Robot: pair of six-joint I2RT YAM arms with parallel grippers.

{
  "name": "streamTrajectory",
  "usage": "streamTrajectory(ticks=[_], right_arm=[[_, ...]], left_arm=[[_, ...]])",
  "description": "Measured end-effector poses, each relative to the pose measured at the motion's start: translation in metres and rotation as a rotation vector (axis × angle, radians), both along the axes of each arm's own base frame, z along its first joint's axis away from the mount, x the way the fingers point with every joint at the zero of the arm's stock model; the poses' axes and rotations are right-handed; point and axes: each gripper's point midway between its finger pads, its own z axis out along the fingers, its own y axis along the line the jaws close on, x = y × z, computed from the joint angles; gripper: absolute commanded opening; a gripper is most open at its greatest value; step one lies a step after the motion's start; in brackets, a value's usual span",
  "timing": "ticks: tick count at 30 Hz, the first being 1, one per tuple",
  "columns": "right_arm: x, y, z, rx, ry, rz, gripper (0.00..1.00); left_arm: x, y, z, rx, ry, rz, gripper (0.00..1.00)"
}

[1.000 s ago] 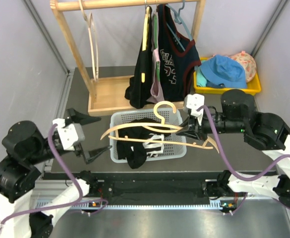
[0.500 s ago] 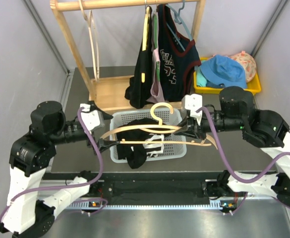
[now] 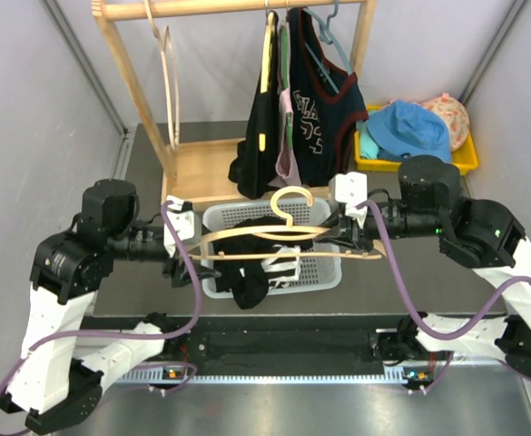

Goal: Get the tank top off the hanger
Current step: Place the hanger at the clothesline.

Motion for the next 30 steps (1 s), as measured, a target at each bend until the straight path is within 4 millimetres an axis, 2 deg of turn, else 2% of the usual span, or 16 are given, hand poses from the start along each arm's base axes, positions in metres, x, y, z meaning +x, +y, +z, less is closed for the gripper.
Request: streamTrajectory(ticks=[1,4,5,7,8,11,12,16,18,19,20,24,30], right_arm=[[0.0,0.001,-0.001,-0.004,0.001,0.005,0.0],[-0.001,0.003,-0.003,-0.009,0.002,0.023,0.0],[-0.002,0.003,-0.003,-0.008,0.001,0.027,0.0],[-0.003,0.003,-0.002,-0.007,-0.006,0.034,0.0],[-0.003,0.003,-0.002,-0.006,-0.007,0.038,0.0],[-0.002,0.003,-0.001,-0.003,-0.021,0.034,0.0],[-0.001,0.003,0.0,-0.002,-0.023,0.031,0.0],[0.004,0.003,-0.001,0.004,-0.042,0.003,0.31],[0.011,0.003,-0.001,0.012,-0.051,-0.035,0.38],[0.019,0.002,0.001,0.018,-0.071,-0.079,0.56],[0.027,0.0,0.002,0.023,-0.084,-0.12,0.63],[0.052,-0.006,0.007,0.048,-0.133,-0.263,0.77],[0.079,-0.026,0.02,0.132,-0.219,-0.457,0.89]], left_arm=[[0.001,0.0,-0.001,0.005,0.003,-0.004,0.45],[0.003,-0.001,-0.001,0.011,0.003,-0.006,0.34],[0.004,-0.001,-0.001,0.012,-0.001,-0.006,0.27],[0.005,-0.001,0.001,0.013,-0.008,-0.005,0.2],[0.007,0.0,0.002,0.015,-0.012,0.005,0.12],[0.008,0.0,0.003,0.016,-0.018,0.012,0.0],[0.009,0.0,0.003,0.017,-0.019,0.013,0.0],[0.013,0.001,0.003,0.021,-0.031,0.028,0.0],[0.015,0.001,0.006,0.015,-0.043,0.038,0.0],[0.015,0.001,0.008,0.005,-0.05,0.049,0.0],[0.016,0.001,0.01,-0.002,-0.055,0.058,0.0],[0.007,0.006,0.015,-0.056,-0.096,0.099,0.0],[-0.013,0.019,0.031,-0.119,-0.185,0.136,0.0]])
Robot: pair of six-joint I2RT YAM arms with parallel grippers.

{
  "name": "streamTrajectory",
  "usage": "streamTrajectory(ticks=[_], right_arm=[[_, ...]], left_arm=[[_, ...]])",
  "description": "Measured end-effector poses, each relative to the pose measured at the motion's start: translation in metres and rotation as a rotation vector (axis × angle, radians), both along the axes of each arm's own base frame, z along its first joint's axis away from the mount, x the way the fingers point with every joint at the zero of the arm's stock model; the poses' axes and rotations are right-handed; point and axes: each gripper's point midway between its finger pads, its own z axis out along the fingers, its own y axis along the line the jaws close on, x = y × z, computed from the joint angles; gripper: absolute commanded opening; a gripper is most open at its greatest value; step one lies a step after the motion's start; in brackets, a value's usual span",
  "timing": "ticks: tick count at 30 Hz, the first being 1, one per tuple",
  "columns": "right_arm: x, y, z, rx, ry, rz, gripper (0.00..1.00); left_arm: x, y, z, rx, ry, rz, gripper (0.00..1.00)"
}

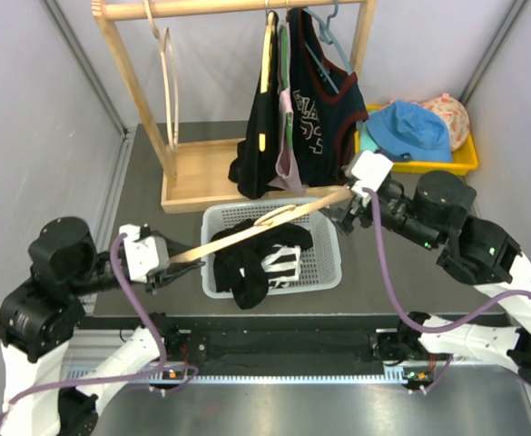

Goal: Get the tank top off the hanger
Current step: Place the hanger at the clothesline.

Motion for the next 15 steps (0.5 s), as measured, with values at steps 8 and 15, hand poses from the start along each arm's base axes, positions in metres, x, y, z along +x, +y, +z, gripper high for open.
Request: streamTrajectory(ticks=[8,15], right_arm=[[0.011,-0.043,0.055,0.237,-0.158,-0.205,0.93],[-0.009,-0.094,0.131,0.547,-0.291,-0.288,0.94]], left_arm=[[-0.02,0.012,0.004,-0.028,-0.076,0.013,0.0],[-0.024,0.016,-0.028,0.009,0.024,0.037,0.0]])
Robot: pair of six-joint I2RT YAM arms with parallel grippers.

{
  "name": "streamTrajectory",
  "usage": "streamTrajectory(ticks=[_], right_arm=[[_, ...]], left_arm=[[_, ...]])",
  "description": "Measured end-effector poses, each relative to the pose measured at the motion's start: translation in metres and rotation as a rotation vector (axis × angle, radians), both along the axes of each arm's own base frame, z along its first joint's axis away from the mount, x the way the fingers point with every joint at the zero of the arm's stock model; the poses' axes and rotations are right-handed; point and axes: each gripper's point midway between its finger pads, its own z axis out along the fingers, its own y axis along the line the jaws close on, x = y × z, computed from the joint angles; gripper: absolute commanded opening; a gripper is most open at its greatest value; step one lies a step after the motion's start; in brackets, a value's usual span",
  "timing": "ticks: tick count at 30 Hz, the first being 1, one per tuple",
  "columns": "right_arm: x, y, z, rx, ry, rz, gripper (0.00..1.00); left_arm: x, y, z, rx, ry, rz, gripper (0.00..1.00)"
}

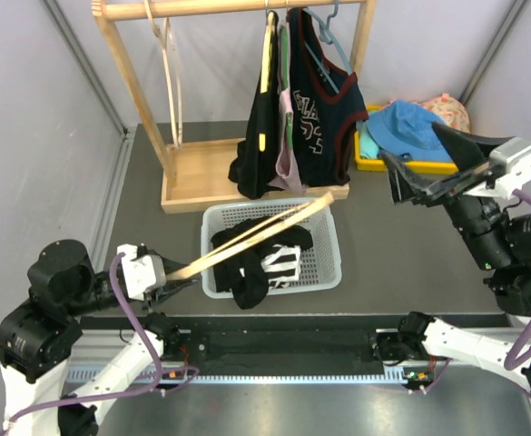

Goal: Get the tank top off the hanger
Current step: Place the hanger at the clothesline.

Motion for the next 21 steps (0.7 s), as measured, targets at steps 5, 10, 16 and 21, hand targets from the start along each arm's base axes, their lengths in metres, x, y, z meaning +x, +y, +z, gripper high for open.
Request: streamTrajectory(ticks=[5,10,16,21], right_arm=[[0.008,-0.005,0.002,0.023,0.016,-0.052,0.94],[0.024,0.008,-0.016,-0.028,0.072,-0.082,0.94],[0.035,0.014,-0.032,-0.074,0.12,-0.115,0.94],[0.037,0.015,-0.035,-0.082,0.133,-0.12,0.94]], left_arm=[[0.011,0.01,0.027,-0.061,-0.034,0.131,0.0],[0.012,0.026,0.09,-0.176,-0.188,0.246,0.0],[0.011,0.04,0.132,-0.272,-0.284,0.327,0.0],[0.05,0.059,0.133,-0.335,-0.236,0.553,0.0]])
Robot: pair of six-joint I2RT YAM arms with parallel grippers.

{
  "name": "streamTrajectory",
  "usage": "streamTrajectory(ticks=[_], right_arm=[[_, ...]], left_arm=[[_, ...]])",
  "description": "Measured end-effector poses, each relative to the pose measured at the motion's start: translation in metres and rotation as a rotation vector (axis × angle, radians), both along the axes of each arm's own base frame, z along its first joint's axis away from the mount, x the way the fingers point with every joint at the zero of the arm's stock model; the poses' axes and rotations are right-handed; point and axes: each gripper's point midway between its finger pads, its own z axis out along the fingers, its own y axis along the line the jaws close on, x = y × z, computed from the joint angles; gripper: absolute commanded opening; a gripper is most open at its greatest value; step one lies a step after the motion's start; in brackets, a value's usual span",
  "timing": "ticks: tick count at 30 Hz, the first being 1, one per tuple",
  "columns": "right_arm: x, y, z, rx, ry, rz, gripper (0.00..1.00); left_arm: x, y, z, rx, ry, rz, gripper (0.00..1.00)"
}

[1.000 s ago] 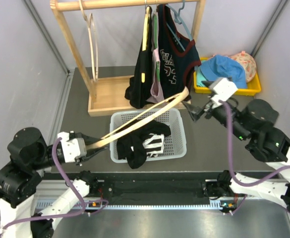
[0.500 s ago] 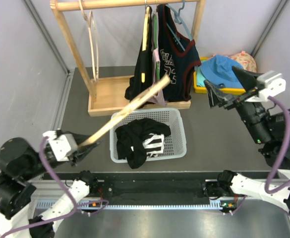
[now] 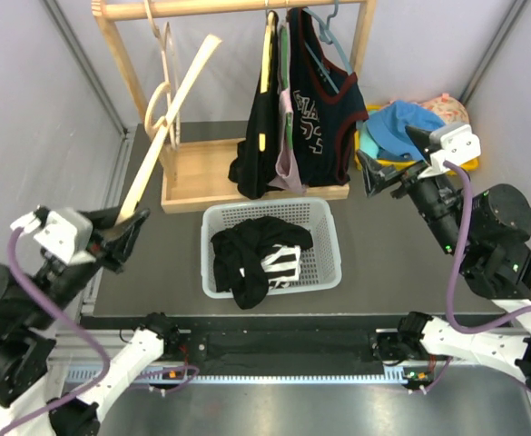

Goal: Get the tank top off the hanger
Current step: Place the hanger at the clothesline.

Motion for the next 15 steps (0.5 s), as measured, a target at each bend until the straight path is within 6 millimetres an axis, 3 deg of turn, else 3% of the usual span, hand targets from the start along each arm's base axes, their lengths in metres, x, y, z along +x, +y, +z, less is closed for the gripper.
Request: streamTrajectory(ticks=[3,9,15], right_arm=[[0.0,0.0,-0.003,0.001,0.012,0.001,0.94],[-0.003,-0.003,0.0,0.033,0.016,0.008,0.94],[-0.011,-0.012,0.005,0.062,0.007,0.012,0.94]], left_arm=[[0.023,0.001,-0.012,-0.049,0.085,0.065,0.0],[0.065,-0.025,-0.045,-0.152,0.32,0.063,0.0],[0.102,-0.034,-0.051,-0.292,0.452,0.125,0.0]])
